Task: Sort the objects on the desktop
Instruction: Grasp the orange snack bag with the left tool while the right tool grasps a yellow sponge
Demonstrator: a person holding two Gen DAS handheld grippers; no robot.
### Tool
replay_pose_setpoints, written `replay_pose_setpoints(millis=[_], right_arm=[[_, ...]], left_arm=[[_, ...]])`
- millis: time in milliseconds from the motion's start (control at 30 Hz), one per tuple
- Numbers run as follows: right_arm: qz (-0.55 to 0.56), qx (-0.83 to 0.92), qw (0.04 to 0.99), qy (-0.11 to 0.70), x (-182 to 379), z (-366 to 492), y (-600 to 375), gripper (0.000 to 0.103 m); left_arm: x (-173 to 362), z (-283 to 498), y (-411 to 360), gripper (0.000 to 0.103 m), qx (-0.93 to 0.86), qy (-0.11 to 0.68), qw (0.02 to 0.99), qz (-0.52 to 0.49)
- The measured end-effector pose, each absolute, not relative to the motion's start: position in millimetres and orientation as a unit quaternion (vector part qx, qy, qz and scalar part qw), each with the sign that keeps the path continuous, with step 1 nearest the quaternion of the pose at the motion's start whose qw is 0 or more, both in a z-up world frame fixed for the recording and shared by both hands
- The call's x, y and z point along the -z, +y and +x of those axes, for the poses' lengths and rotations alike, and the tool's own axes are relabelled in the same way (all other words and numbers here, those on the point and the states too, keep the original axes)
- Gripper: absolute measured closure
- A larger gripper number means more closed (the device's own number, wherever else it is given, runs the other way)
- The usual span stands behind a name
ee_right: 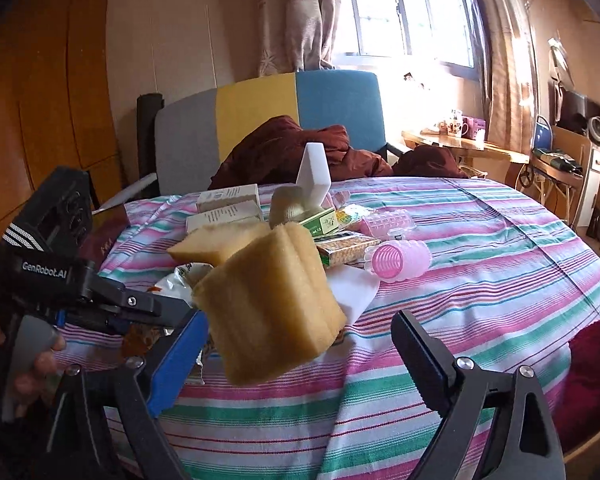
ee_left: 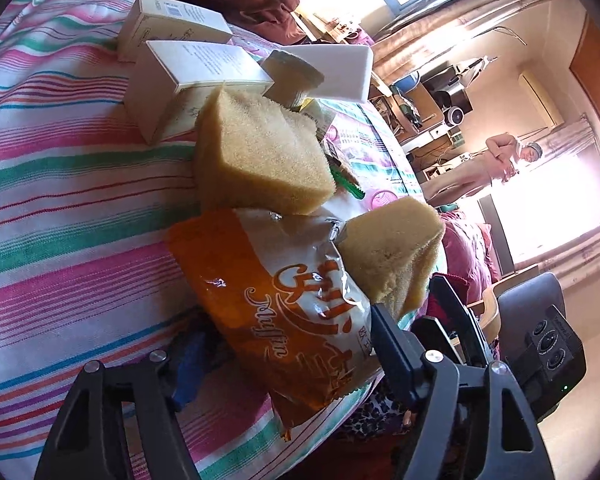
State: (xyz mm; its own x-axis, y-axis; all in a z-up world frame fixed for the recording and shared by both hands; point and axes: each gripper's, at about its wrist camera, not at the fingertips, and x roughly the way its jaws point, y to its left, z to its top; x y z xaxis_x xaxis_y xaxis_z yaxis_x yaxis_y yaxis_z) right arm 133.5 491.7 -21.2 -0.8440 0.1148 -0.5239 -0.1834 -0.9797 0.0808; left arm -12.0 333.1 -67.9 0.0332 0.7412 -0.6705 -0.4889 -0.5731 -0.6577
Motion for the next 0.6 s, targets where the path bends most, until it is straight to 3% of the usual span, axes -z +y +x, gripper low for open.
replay_pose_setpoints(millis=[433, 600], right_arm=[[-0.301, -0.952, 0.052, -0.01, 33, 93, 472, 0.015], [-0.304, -0.95, 0.075, 0.012, 32, 86, 484, 0.013]], left_arm=[[58, -21, 292, 0.034, -0.704, -0.086, 0.436, -0.555], [58, -17, 287, 0.033, -0.707, -0.069, 0.437, -0.553]])
